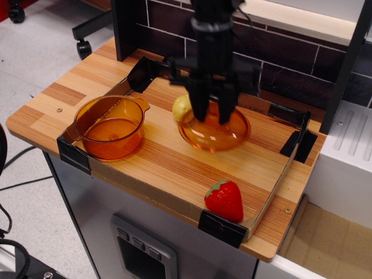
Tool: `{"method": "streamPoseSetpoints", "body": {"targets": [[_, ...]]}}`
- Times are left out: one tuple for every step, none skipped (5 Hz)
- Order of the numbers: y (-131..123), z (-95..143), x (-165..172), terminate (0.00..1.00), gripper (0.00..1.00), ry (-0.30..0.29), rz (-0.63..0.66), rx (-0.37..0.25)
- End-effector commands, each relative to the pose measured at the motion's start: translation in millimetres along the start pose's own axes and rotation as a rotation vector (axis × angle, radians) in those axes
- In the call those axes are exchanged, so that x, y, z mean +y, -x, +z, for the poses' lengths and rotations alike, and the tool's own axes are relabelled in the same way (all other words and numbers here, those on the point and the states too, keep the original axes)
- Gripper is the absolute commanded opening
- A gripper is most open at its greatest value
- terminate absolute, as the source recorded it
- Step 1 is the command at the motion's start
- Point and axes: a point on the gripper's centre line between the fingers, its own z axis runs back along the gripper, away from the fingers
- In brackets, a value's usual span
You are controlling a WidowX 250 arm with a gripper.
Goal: Take lid off pot
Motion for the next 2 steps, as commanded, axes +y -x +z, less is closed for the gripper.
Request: {"method": "streamPoseSetpoints", "body": {"targets": [[-23.3,-7.8,-16.9,0.0,0.0,-0.006,0.025,-0.048],[-22.4,-1.0,-16.5,0.0,1.0,0.027,0.015,-0.048]]}}
